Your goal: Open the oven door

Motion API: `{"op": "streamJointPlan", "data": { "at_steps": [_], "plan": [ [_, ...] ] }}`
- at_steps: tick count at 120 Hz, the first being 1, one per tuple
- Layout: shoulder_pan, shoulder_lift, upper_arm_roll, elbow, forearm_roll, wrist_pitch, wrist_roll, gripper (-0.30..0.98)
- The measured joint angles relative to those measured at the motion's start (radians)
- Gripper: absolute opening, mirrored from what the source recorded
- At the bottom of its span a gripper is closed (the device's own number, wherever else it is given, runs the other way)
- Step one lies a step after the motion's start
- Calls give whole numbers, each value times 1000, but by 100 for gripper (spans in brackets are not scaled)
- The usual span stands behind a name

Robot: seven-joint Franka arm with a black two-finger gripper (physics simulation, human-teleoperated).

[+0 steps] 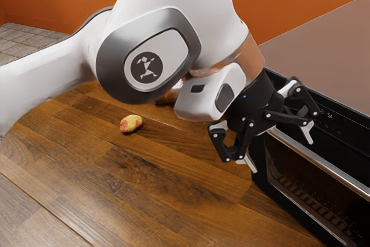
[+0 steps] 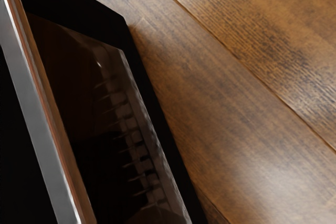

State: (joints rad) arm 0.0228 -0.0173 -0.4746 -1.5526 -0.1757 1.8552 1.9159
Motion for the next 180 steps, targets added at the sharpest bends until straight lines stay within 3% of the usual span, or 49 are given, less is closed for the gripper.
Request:
{"op": "streamJointPlan", "data": {
  "at_steps": [39, 73, 80, 84, 88, 91, 96, 100, 104, 106, 108, 116, 120, 125, 132, 138, 157, 180],
  "plan": [
    [0, 55, 0, -1, -1, 62, 30, 69],
    [25, -19, 4, -148, -9, 119, 40, 67],
    [26, -144, 25, -297, -27, 151, 43, 65],
    [14, -263, 47, -442, -45, 182, 46, 70],
    [5, -399, 61, -601, -67, 213, 51, 66],
    [-12, -555, 79, -739, -89, 230, 55, 51],
    [-58, -878, 148, -911, -120, 217, 58, 56],
    [-71, -1079, 198, -895, -126, 166, 51, 59],
    [-62, -1155, 246, -737, -101, 106, 32, 61],
    [-43, -1121, 276, -615, -87, 69, 16, 62],
    [-17, -1003, 305, -418, -66, 16, -5, 63],
    [37, -408, 356, 283, 37, -192, -93, 65],
    [47, -229, 372, 456, 78, -258, -148, 65],
    [49, -80, 415, 566, 134, -325, -231, 66],
    [78, 41, 476, 620, 163, -398, -350, 67],
    [122, 84, 498, 575, 167, -446, -461, 67],
    [87, 119, 514, 316, 146, -476, -743, 68],
    [68, 125, 515, 275, 134, -454, -976, 68]
  ]
}}
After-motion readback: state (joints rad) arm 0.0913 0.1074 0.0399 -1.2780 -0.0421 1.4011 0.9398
